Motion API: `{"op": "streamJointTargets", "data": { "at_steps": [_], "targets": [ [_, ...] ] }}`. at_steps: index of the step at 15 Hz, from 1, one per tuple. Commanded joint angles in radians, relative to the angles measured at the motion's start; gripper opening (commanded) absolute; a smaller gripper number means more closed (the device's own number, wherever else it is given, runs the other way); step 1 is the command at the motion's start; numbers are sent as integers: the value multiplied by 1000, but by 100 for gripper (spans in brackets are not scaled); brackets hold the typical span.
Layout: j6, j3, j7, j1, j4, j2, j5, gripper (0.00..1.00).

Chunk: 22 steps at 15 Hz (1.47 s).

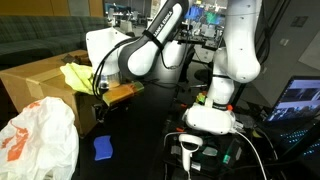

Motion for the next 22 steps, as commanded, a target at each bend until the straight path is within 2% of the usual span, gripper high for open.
{"op": "streamJointTargets", "data": {
  "at_steps": [1, 6, 11, 17, 22],
  "targets": [
    [63, 16, -42, 19, 61, 74, 23, 100],
    [166, 18, -59, 37, 137, 191, 74, 100],
    [242, 35, -142, 26, 200, 313, 191, 100],
    [304, 38, -185, 30, 184, 384, 303, 100],
    [349, -2, -153, 58, 171, 404, 310, 100]
  ]
}}
